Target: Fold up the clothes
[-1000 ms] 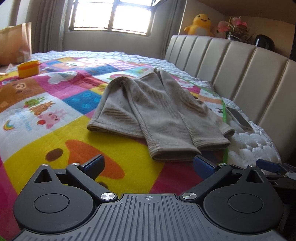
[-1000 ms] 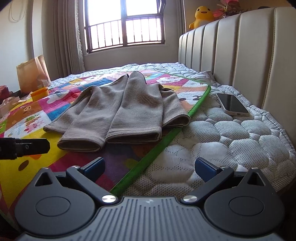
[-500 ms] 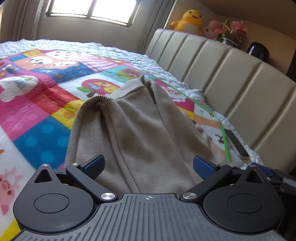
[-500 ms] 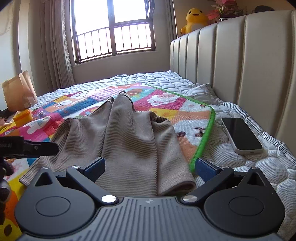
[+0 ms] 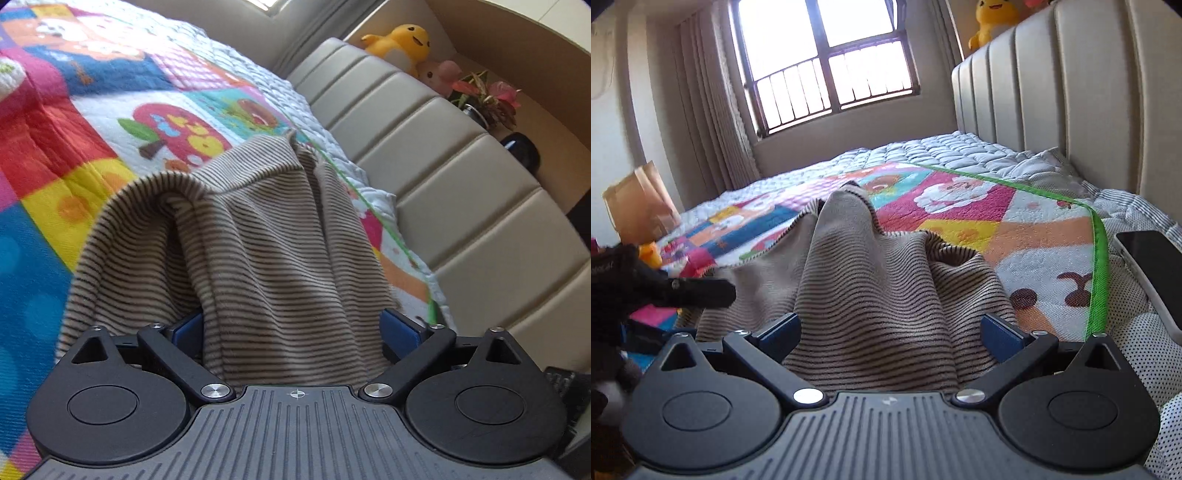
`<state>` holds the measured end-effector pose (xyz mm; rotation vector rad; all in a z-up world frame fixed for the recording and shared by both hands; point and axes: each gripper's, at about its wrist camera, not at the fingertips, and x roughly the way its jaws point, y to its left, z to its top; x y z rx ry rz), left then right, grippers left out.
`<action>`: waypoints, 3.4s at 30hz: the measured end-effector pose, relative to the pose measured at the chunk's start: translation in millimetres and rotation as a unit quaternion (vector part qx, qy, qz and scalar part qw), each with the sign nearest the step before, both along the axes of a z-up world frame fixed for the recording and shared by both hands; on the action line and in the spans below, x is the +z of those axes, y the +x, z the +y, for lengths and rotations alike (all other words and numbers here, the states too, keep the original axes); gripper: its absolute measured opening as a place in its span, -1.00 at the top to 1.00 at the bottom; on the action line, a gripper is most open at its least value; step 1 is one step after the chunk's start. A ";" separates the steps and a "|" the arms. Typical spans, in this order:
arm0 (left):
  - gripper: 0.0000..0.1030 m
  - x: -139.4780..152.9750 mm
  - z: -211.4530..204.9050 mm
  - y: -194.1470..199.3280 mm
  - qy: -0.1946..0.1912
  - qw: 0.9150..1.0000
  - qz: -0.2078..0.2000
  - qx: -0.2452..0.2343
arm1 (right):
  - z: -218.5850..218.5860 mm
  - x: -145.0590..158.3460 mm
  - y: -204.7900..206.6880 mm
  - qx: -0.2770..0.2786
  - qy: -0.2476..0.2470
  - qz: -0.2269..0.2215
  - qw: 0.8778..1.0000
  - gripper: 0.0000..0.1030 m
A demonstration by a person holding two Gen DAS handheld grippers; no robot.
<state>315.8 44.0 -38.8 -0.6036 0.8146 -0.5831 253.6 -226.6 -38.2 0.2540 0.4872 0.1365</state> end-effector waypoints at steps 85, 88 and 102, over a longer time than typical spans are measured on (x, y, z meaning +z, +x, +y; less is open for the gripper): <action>-1.00 41.5 175.4 -68.4 0.597 0.708 -0.203 0.317 | 28.2 -1.3 -34.3 0.120 0.134 0.125 0.976 -1.00; -1.00 63.2 219.8 -59.0 0.552 0.712 -0.157 0.404 | 31.2 0.2 -31.6 0.133 0.119 0.132 0.975 -1.00; -1.00 62.1 121.1 -109.7 0.116 0.970 -0.163 0.138 | 86.8 16.9 -42.1 0.136 -0.401 -0.034 0.905 -0.39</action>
